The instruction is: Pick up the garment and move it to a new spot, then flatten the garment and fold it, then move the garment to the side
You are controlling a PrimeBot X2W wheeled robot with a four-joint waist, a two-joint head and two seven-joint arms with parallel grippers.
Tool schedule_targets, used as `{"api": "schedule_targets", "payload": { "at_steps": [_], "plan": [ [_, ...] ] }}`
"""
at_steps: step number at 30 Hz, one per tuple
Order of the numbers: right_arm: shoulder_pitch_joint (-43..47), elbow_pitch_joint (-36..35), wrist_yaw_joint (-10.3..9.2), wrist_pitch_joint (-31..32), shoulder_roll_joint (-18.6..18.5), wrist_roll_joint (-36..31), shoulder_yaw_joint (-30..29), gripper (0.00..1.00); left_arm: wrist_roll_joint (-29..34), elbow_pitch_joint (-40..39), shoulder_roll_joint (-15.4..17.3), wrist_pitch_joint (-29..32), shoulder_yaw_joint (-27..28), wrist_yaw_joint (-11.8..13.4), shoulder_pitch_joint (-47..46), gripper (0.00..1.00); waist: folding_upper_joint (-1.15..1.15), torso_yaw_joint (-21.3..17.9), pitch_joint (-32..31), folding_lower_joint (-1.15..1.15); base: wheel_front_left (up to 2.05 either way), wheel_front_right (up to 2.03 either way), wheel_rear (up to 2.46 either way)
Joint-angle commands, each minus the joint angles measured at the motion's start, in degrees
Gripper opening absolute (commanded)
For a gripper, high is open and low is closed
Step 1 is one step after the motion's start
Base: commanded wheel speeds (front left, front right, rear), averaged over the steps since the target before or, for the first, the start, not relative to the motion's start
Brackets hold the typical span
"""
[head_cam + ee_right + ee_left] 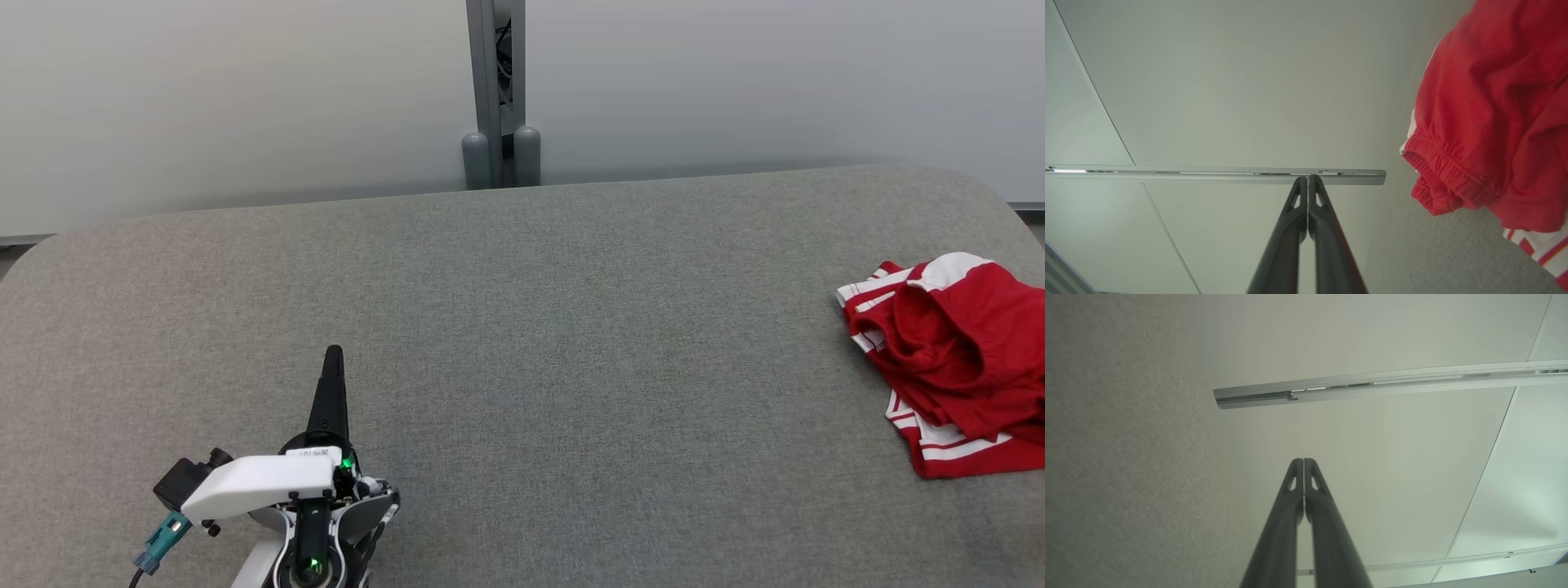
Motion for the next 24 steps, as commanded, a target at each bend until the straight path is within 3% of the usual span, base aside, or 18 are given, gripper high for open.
{"api": "schedule_targets", "payload": {
  "at_steps": [1, 24],
  "plan": [
    [-0.1, 0.0, 0.04, 0.3, -0.4, 0.3, -0.1, 0.00, -0.2, 0.0, 0.1, -0.1, 0.2, -0.3, -1.1, 0.00, 0.00, 0.0, 0.0, 0.00, 0.00, 0.00, 0.00],
    [-0.1, 0.0, 0.04, 0.3, -0.4, 0.3, -0.1, 0.00, -0.2, 0.0, 0.1, 0.0, 0.2, -0.3, -1.1, 0.00, 0.00, 0.0, 0.0, 0.00, 0.00, 0.00, 0.00]
  ]
}}
